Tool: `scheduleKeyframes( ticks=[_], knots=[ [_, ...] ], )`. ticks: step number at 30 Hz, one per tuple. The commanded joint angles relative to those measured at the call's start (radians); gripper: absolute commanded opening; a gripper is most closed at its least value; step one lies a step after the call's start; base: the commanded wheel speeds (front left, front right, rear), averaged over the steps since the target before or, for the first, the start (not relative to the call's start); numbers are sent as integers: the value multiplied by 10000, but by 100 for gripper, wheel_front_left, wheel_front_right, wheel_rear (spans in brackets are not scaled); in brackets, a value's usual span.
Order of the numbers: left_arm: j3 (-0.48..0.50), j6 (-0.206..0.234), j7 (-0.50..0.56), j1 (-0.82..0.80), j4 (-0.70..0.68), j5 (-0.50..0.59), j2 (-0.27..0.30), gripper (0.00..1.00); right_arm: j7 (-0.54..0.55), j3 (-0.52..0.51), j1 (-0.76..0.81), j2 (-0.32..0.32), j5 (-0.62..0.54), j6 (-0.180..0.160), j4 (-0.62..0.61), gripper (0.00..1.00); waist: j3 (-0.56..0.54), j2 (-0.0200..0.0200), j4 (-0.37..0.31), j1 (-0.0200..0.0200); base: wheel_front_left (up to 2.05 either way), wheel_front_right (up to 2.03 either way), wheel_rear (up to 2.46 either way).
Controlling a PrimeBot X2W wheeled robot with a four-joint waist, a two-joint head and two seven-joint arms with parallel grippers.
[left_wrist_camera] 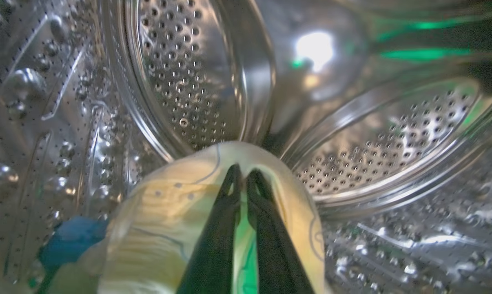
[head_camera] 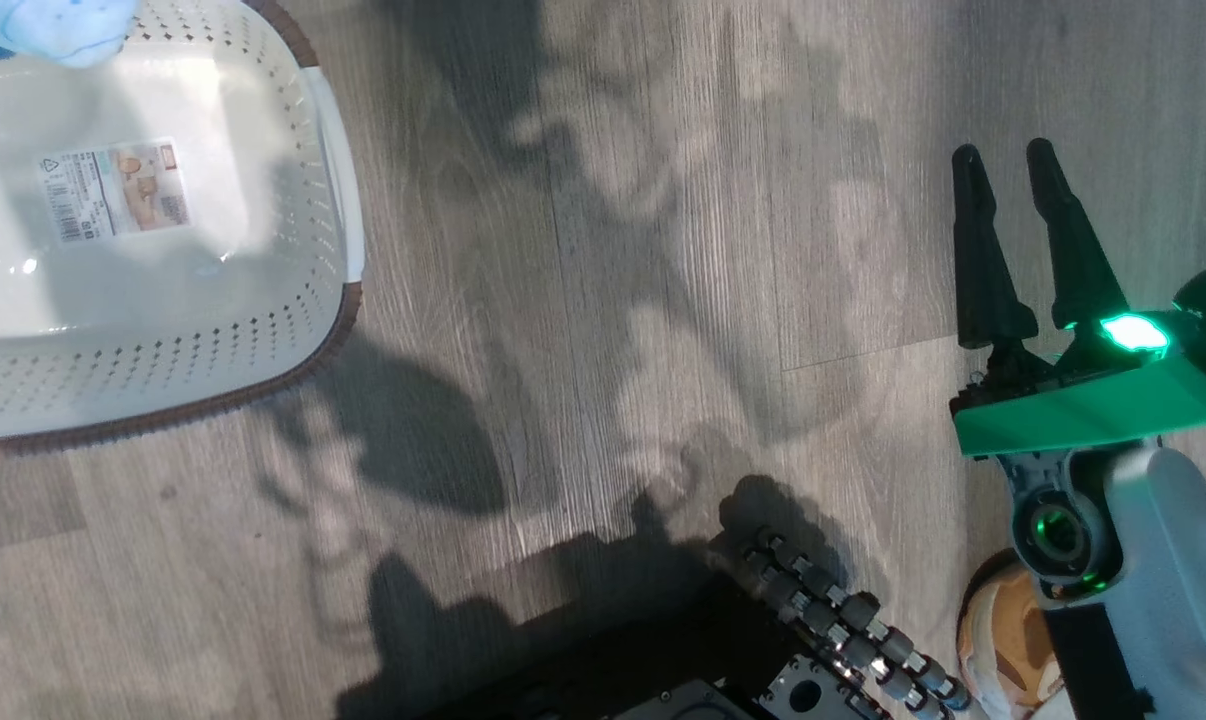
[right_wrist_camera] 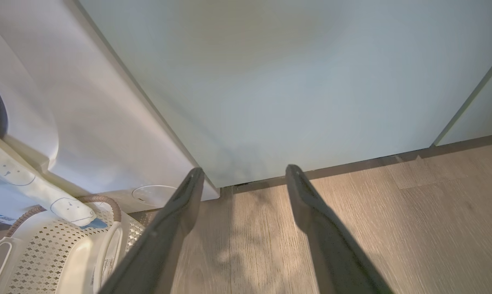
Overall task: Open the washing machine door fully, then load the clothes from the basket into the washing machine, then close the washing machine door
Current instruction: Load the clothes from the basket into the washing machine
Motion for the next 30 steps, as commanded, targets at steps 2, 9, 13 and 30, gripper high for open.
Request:
scheduleKeyframes(
  ticks=[2,9,13,30],
  knots=[
    [-275,-92,-20,-357,14,154,179,69,-67,13,185,-47,-16,2,-181,100,-41,0,17,0,0,0,0],
    [-564,-249,84,-534,1231,184,123,100,-67,-29,171,-47,-20,2,-145,100,-293,0,84,0,0,0,0],
    [-762,-356,80,-373,1506,169,70,100,-67,-96,214,-47,-68,2,-137,100,-517,0,172,0,0,0,0],
    [-1188,-452,66,1575,1661,-831,-619,100,-67,-363,682,-47,-346,2,-44,100,-1959,0,679,0,0,0,0]
  ],
)
